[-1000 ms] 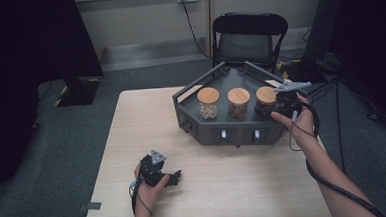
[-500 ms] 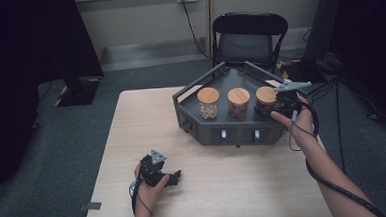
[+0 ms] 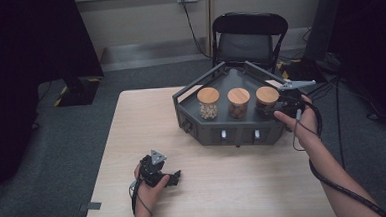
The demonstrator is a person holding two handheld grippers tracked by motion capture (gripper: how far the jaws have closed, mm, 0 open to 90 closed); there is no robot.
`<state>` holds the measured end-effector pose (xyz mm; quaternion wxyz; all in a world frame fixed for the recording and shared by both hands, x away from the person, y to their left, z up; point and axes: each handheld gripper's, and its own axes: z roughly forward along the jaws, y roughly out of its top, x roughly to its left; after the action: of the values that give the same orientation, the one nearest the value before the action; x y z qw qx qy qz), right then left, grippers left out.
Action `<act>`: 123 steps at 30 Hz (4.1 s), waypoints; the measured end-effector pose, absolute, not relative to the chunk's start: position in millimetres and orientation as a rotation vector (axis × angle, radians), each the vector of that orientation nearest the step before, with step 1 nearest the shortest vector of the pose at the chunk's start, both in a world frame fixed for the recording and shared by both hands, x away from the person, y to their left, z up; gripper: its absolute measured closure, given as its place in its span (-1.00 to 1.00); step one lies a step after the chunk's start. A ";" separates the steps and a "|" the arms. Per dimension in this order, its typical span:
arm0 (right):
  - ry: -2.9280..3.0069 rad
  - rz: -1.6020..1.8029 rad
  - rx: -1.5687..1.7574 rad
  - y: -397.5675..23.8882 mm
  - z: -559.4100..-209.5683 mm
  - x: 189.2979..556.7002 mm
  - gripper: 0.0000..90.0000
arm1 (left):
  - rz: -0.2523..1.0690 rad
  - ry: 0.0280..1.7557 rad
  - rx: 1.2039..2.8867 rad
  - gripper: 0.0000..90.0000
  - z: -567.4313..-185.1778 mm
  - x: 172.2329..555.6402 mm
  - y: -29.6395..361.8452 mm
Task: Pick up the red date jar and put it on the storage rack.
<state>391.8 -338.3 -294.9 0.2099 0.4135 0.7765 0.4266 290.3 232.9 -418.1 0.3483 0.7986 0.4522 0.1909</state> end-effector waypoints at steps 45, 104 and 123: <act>2.164 1.205 1.124 -338.4 -289.2 359.7 -0.96 | 0.495 1.172 2.071 -1.00 -418.0 290.3 233.0; 2.130 1.340 1.082 -360.2 -312.0 309.9 -0.97 | 0.495 1.172 2.071 -0.99 -418.0 290.3 233.0; 2.151 1.338 1.066 -362.6 -324.3 293.2 -0.97 | 0.495 1.172 2.071 -0.99 -418.0 290.3 233.0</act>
<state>293.2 -362.6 -324.3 0.1954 0.3804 0.7676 0.4774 290.3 233.0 -418.0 0.3481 0.7988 0.4520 0.1908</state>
